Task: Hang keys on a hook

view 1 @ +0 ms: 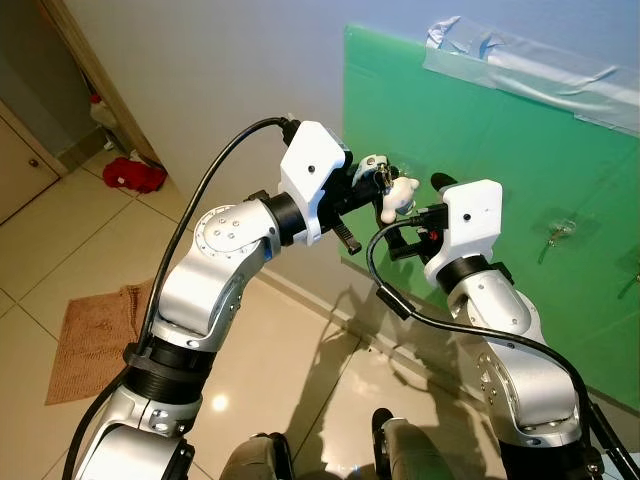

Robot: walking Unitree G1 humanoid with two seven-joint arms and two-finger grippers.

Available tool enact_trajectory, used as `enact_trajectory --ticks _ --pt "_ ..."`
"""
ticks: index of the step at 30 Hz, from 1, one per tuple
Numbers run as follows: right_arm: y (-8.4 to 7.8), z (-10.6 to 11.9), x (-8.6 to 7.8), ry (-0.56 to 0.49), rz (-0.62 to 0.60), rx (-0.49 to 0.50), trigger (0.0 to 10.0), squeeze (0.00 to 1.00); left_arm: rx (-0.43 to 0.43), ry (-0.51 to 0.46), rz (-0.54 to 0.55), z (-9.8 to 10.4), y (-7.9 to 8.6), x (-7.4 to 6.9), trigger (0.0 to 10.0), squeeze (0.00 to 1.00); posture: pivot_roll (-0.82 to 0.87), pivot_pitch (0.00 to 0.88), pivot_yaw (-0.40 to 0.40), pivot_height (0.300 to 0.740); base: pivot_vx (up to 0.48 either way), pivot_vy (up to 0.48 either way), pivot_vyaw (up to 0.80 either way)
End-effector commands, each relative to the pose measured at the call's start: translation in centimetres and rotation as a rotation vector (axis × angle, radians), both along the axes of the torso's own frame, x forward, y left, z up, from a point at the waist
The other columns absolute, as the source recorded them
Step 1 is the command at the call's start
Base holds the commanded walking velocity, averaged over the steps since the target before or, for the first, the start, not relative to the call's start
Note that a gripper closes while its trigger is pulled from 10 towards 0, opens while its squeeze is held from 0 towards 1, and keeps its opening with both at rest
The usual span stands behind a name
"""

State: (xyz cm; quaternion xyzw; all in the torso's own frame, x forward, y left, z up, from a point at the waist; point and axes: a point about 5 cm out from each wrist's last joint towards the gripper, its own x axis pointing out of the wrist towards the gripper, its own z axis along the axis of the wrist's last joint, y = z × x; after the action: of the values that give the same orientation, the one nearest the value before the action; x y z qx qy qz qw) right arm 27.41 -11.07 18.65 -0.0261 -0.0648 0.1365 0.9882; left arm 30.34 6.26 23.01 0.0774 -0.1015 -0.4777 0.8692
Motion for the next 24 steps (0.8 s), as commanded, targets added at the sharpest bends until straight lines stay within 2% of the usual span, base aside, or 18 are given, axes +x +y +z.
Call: enact_trajectory --ticks 1,4,5,6,7,12,17,24 --pt "-0.5 1.3 -0.4 -0.051 -0.036 0.014 10.0 1.00 0.032 0.048 -0.005 -1.1 0.1 0.1 0.0 0.00 -0.17 0.169 0.061 0.740 0.000 0.000 0.00" --pt "-0.6 1.1 -0.3 -0.037 -0.050 -0.005 10.0 1.00 0.030 0.044 -0.006 -1.1 0.1 0.2 0.0 0.00 -0.17 0.169 0.061 0.740 0.000 0.000 0.00" --pt "-0.7 1.1 -0.3 -0.035 -0.053 -0.008 10.0 0.22 0.030 0.044 -0.007 -1.1 0.1 0.2 0.0 0.00 -0.17 0.169 0.061 0.740 0.000 0.000 0.00" --pt "-0.7 1.2 -0.3 -0.043 -0.051 0.001 10.0 0.00 0.031 0.043 -0.008 -1.1 0.1 0.2 0.0 0.00 -0.17 0.169 0.061 0.740 0.000 0.000 0.00" --pt "-0.8 1.4 -0.3 -0.052 -0.051 0.009 10.0 1.00 0.033 0.043 -0.008 -1.1 0.1 0.3 0.0 0.00 -0.17 0.166 0.061 0.740 0.000 0.000 0.00" --pt "-0.9 1.6 -0.3 -0.062 -0.051 0.020 10.0 1.00 0.036 0.044 -0.009 -1.2 0.1 0.3 0.0 0.00 -0.17 0.162 0.061 0.740 0.000 0.000 0.00" --pt "-0.8 1.2 -0.5 -0.057 -0.036 -0.016 10.0 1.00 0.037 0.041 -0.010 -1.3 0.0 0.4 0.0 0.00 -0.17 0.149 0.059 0.740 0.000 0.000 0.00" --pt "-1.1 0.0 -0.7 -0.002 -0.016 -0.039 10.0 1.00 0.013 0.048 0.029 -1.3 0.5 0.9 0.0 0.00 -0.18 0.144 0.056 0.740 0.000 0.000 0.00"
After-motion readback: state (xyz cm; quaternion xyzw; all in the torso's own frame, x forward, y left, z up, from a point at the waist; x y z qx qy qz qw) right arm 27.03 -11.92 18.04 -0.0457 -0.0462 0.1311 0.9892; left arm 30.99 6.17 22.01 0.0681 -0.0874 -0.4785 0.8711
